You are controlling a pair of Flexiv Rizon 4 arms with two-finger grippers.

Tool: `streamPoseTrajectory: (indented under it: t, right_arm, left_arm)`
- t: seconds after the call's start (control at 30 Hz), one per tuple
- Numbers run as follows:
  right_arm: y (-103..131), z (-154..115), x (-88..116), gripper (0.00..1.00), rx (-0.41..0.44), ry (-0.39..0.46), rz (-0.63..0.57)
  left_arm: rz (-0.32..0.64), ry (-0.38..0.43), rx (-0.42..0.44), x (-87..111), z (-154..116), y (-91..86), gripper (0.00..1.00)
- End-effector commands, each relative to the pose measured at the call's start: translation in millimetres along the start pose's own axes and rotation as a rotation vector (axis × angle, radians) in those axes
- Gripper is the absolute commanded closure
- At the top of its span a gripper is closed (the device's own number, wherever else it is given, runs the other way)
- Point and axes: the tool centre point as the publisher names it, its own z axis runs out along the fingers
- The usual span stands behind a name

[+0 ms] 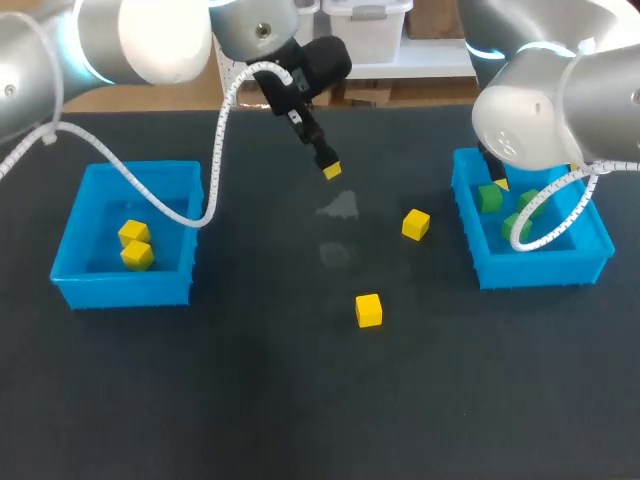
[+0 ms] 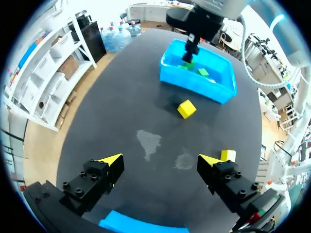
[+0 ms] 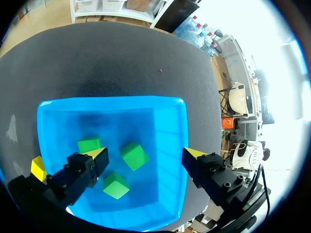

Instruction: Put the green cubes in the right bin and the yellow cubes in the left bin.

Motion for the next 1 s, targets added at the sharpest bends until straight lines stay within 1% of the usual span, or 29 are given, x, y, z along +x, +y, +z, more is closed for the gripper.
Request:
streamPoseTrajectory:
  t: [0.03, 0.47, 0.53, 0.57, 0.63, 0.8, 0.93, 1.0]
  right_arm:
    - [-0.9, -0.1, 1.5, 0.0, -0.002, -0.003, 0.0]
    - [-0.9, -0.1, 1.5, 0.0, -0.002, -0.003, 0.0]
    - [-0.9, -0.1, 1.5, 0.0, -0.002, -0.003, 0.0]
    - [-0.9, -0.1, 1.5, 0.0, -0.002, -0.003, 0.0]
    - [-0.9, -0.1, 1.5, 0.0, -0.002, -0.003, 0.0]
    - [-0.9, -0.1, 1.5, 0.0, -0.002, -0.003, 0.0]
    - [-0.9, -0.1, 1.5, 0.0, -0.002, -0.003, 0.0]
    - [-0.9, -0.1, 1.5, 0.0, -0.002, -0.003, 0.0]
  left_arm:
    - [-0.041, -0.041, -0.044, 8.4, -1.1, 16.2, 0.0]
    - [-0.041, -0.041, -0.044, 8.4, -1.1, 16.2, 0.0]
    - [-0.055, -0.035, -0.049, 15.7, -3.3, 22.0, 0.0]
    - [-0.054, -0.034, -0.047, 16.8, -4.6, 21.9, 0.0]
    - [-0.021, -0.027, -0.031, 15.8, -6.9, 15.0, 0.0]
    - [0.048, -0.024, 0.023, 6.6, -7.0, -10.0, 0.0]
    - [0.132, 0.0, 0.106, -3.4, -0.6, -42.0, 0.0]
    - [0.167, 0.007, 0.134, -6.7, 3.3, -56.0, 0.0]
